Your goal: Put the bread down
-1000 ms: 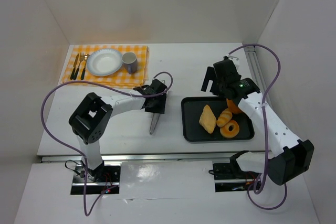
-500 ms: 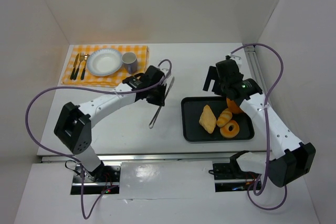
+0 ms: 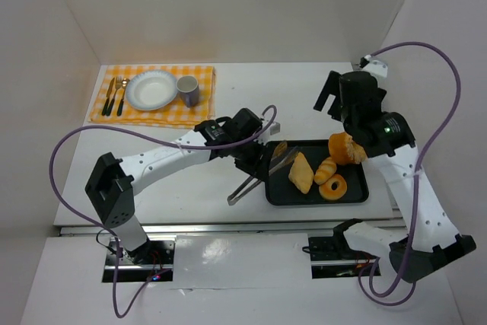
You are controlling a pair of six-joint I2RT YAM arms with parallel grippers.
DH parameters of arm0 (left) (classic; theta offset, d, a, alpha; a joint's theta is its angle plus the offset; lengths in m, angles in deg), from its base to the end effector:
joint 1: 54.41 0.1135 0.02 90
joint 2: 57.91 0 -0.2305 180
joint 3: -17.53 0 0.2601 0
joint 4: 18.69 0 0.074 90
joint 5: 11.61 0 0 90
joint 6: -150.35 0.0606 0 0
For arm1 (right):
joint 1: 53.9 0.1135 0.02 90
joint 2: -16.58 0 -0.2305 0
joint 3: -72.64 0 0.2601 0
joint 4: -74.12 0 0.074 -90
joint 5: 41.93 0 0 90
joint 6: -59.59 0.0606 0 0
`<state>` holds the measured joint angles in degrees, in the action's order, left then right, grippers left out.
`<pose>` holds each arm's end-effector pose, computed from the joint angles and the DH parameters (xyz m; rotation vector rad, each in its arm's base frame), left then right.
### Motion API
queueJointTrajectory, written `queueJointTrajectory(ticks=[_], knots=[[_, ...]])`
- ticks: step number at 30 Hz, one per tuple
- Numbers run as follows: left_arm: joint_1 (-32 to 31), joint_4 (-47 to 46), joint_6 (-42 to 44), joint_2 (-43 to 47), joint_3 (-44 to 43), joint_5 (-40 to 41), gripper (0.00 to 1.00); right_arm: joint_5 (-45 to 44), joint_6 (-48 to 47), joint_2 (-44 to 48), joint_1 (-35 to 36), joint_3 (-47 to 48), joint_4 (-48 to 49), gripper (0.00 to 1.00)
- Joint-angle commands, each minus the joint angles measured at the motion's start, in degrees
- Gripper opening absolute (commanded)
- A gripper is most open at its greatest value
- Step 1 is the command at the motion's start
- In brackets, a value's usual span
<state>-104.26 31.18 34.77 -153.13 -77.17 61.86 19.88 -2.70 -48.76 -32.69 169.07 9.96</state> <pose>0.2352 -0.3056 0.2389 0.6867 2.5398 -0.8807 0.2465 0.0650 0.3878 0.3955 2.0344 -0.0084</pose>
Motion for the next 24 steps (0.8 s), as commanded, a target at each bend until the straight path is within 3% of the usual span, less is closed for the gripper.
queueJointTrajectory(ticks=[1, 12, 24], knots=[[-1.92, -1.38, -1.14, -0.67, -2.83, -1.31, 0.59, -6.0, -1.16, 3.46, -0.38, 4.62, -2.7, 1.0], [-4.38, -1.38, -0.52, -7.6, -11.88, 0.79, 0.69, -11.71, -2.92, 6.1, -0.38, 9.11, -4.54, 1.0], [-8.33, 2.13, -0.52, -21.84, -28.84, 6.07, 0.69, -11.81, -3.45, 6.1, -0.91, 10.34, -5.68, 1.0]])
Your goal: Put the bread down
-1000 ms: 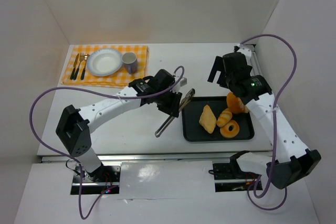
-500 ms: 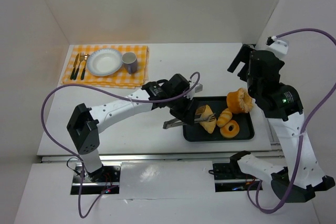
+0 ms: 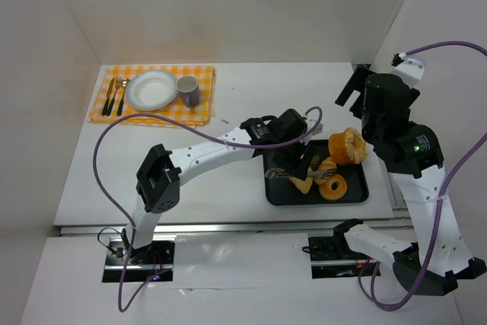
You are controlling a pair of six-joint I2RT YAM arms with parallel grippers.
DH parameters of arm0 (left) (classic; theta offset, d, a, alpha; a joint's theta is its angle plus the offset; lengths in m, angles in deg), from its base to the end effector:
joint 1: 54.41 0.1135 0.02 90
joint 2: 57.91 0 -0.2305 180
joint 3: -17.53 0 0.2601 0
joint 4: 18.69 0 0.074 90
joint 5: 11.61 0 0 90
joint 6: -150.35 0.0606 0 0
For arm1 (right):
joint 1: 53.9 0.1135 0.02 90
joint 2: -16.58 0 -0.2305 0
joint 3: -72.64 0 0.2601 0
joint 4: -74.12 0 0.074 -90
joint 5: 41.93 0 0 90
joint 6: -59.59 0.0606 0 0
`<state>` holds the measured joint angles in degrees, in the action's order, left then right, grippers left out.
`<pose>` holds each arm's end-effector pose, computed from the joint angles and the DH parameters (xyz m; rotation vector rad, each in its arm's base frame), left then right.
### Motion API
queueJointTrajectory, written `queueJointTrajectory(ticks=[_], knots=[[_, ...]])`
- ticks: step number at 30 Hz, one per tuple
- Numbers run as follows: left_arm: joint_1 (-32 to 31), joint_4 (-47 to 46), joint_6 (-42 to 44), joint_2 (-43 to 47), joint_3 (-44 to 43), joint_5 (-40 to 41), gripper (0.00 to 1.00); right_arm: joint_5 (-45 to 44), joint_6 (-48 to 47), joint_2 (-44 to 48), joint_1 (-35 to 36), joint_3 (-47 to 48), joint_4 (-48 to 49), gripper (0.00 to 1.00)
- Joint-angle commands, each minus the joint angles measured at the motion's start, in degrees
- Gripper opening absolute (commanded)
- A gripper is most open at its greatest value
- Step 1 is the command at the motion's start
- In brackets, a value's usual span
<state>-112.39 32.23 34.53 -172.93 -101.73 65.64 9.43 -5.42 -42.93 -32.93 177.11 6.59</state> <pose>0.2369 -0.4041 0.2448 0.8234 2.4438 -0.8975 0.1995 0.0359 0.4493 0.4914 1.8114 -0.1138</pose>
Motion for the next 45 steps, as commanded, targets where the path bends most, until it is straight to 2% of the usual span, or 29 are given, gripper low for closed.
queueJointTrajectory(ticks=[1, 11, 14, 18, 23, 26, 27, 31, 35, 40, 45], knots=[[-0.21, 1.09, -0.28, -2.57, -4.29, 2.29, 0.69, -1.36, -0.74, 0.27, -0.67, 2.3, -2.32, 1.0], [-0.74, 1.09, -0.28, -6.35, -6.22, 4.67, 0.69, -1.89, -0.74, 0.79, -0.67, 1.24, -2.32, 1.0], [-0.74, 1.09, -0.28, -6.35, -6.22, 1.6, 0.64, -1.89, -0.74, 0.79, -0.67, 1.24, -2.32, 1.0], [-0.74, 1.7, 0.34, -5.83, -7.27, -1.83, 0.65, -1.36, -0.74, 0.79, -0.67, 1.24, -2.32, 1.0], [-0.74, 2.41, 0.34, -6.35, -7.8, -2.45, 0.66, -0.66, -0.21, 0.79, -0.67, 0.71, -2.32, 1.0], [-0.74, 2.41, -0.19, -6.88, -7.8, -2.45, 0.52, -0.13, -0.21, 0.79, -0.67, 0.71, -2.32, 1.0], [-0.74, 2.41, -0.19, -6.88, -7.8, -2.45, 0.44, -0.13, -0.21, 0.79, -0.67, 0.71, -2.32, 1.0], [-0.74, 3.02, -0.19, -4.87, -7.8, -1.31, 0.3, -0.13, -0.21, 0.79, -0.67, 0.19, -2.32, 1.0], [-0.74, 5.3, 0.86, -1.53, -7.01, 1.42, 0.11, -0.13, -0.21, 0.79, -0.67, 0.19, -1.79, 1.0], [1.1, 10.12, 3.05, 4.97, -1.74, 1.33, 0.04, 0.39, -0.21, 0.79, -0.67, 0.19, -1.26, 1.0], [3.48, 14.18, 3.68, 11.74, 3.79, 1.86, 0.03, 1.01, -0.21, 1.32, -0.67, -0.43, -0.13, 1.0]])
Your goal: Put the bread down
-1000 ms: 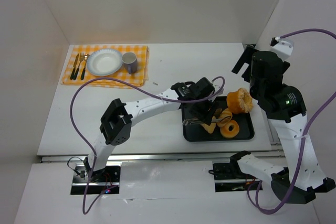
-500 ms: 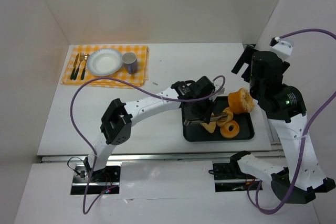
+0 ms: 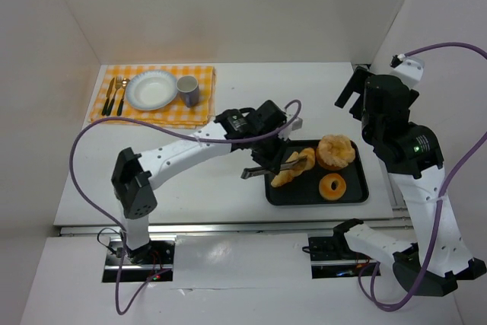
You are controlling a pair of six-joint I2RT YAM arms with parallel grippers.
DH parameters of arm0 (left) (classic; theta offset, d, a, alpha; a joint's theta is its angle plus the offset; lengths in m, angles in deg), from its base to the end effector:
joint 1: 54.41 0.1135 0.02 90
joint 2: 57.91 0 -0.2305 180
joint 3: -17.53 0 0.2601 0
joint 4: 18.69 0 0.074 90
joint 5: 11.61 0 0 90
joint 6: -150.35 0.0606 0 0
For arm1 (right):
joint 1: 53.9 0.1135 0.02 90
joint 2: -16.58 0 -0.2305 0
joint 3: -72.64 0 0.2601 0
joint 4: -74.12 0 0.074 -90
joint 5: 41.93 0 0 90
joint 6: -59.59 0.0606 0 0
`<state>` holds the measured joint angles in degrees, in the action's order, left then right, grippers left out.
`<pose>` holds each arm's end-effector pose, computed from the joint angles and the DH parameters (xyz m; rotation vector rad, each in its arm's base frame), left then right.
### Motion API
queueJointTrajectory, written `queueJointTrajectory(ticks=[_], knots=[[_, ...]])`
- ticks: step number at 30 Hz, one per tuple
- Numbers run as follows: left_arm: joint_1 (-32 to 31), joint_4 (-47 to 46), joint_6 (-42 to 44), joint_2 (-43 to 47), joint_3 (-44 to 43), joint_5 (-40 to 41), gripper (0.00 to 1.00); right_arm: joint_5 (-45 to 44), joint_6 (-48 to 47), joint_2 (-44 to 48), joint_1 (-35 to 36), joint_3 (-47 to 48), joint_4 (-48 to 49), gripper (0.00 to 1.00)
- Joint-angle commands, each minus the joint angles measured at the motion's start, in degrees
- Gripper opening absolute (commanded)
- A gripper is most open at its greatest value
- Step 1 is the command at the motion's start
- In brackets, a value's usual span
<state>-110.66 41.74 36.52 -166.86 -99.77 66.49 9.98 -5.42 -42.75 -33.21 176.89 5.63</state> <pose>0.2308 -0.3679 0.2641 0.8314 2.5199 -0.7977 0.1986 0.0350 0.4468 0.4862 1.8291 -0.1181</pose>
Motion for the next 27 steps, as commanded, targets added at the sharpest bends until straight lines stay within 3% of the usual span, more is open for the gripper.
queueJointTrajectory(ticks=[1, 9, 13, 20, 27], knots=[[2.63, 4.68, 1.69, 7.76, 3.4, 1.0, 0.02, 0.47, -0.21, 1.15, -0.38, -0.21, 0.84, 1.0], [10.09, 2.93, -0.16, 15.76, 7.98, 1.0, 0.0, 2.84, -0.21, 1.15, -0.38, -0.74, 1.89, 1.0], [18.45, -7.52, -2.17, 19.65, 16.05, -9.42, 0.0, 2.84, -0.21, 1.15, -0.38, -0.21, 1.89, 1.0], [22.67, -10.88, -3.32, 21.48, 15.28, -10.34, 0.0, 2.84, -0.21, 1.15, -0.38, -0.21, 1.37, 1.0], [40.23, -9.74, -3.94, 29.48, 15.37, -6.38, 0.0, 2.84, -0.21, 1.15, -0.38, -0.21, 1.89, 1.0]])
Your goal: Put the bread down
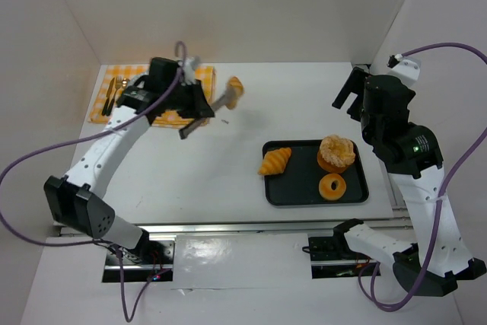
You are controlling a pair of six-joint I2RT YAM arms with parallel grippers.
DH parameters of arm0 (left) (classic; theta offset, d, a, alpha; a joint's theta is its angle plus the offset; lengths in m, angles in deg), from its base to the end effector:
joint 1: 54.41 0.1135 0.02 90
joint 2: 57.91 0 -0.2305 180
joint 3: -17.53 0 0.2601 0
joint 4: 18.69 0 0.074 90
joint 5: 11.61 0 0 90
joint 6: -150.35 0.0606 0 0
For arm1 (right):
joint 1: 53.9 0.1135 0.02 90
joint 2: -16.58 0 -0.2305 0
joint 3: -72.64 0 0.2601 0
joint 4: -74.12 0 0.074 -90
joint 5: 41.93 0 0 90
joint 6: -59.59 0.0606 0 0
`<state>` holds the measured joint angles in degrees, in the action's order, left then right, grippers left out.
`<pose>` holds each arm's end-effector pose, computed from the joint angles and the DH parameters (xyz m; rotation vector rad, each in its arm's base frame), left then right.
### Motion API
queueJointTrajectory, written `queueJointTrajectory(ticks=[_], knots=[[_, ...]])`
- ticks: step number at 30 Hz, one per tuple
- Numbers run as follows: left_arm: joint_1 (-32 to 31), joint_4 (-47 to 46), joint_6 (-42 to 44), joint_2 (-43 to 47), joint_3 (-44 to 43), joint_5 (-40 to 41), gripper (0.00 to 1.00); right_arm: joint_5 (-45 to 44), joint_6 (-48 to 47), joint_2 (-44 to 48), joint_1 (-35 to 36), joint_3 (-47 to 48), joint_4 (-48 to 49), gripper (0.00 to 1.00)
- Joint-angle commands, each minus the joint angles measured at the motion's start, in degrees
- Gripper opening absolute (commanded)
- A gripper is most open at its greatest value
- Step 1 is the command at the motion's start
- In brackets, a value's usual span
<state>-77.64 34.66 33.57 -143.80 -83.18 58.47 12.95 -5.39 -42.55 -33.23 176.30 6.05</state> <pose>0.3203 -0.1599 0.3283 0.1250 2.3350 -0.8455 0.1998 0.0381 0.4444 0.4570 1.8485 -0.0695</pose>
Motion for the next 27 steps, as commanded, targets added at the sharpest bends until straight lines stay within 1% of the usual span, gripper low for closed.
queueJointTrajectory(ticks=[1, 4, 5, 7, 8, 11, 12, 14, 16, 21, 22, 23, 24, 26, 27], knots=[[11.23, -2.66, -0.99, 7.04, -1.22, 3.03, 0.0, 0.39, -0.23, 0.95, -0.36, -0.14, 1.48, 1.0], [16.09, -2.04, 0.15, 8.19, -1.92, 11.72, 0.0, 1.54, -0.23, 0.95, -0.36, -0.85, 2.62, 1.0], [18.71, -2.65, 0.15, 8.19, -1.92, 17.49, 0.0, 2.24, -0.23, 0.95, -0.36, -1.46, 2.62, 1.0], [21.36, -3.97, 0.76, 6.97, -1.4, 20.62, 0.0, 2.85, -0.23, 0.95, -0.36, -2.08, 3.93, 1.0], [24.07, -4.67, 0.77, 4.96, -1.4, 22.37, 0.0, 2.86, -0.23, 0.95, -0.36, -2.08, 3.94, 1.0], [29.7, -8.88, 0.77, 0.56, -1.4, 17.91, 0.0, 3.38, -0.23, 0.95, -0.36, -3.39, 4.64, 1.0], [30.77, -10.37, -0.54, -2.33, -1.4, 16.07, 0.0, 3.38, -0.23, 0.43, -0.36, -3.4, 5.17, 1.0], [32.7, -13.18, -1.24, -5.24, -1.4, 14.04, 0.0, 3.38, -0.23, 0.42, -0.36, -3.4, 5.17, 1.0], [32.72, -13.2, -1.78, -9.62, -3.23, 13.51, 0.0, 3.38, -0.23, -0.19, -0.36, -3.4, 5.17, 1.0], [31.48, -13.2, -1.26, -15.09, -4.38, 17.63, 0.0, 3.38, -0.23, -0.72, -0.36, -2.88, 5.17, 1.0], [31.48, -13.2, -1.25, -17.1, -4.99, 17.64, 0.02, 3.38, -0.23, -1.33, -0.36, -2.87, 5.17, 1.0], [31.48, -11.9, -1.25, -18.08, -5.52, 17.64, 0.12, 3.38, -0.23, -1.86, -0.36, -2.87, 5.17, 1.0], [31.48, -11.88, -1.25, -18.87, -6.31, 17.03, 0.14, 3.38, -0.23, -1.86, -0.36, -2.26, 5.17, 1.0], [31.48, -10.48, -1.25, -19.41, -6.93, 16.41, 0.27, 3.91, -0.23, -1.86, -0.36, -2.26, 5.17, 1.0], [31.48, -10.48, -1.25, -19.41, -6.93, 16.41, 0.38, 3.91, -0.23, -1.86, -0.36, -2.26, 5.17, 1.0]])
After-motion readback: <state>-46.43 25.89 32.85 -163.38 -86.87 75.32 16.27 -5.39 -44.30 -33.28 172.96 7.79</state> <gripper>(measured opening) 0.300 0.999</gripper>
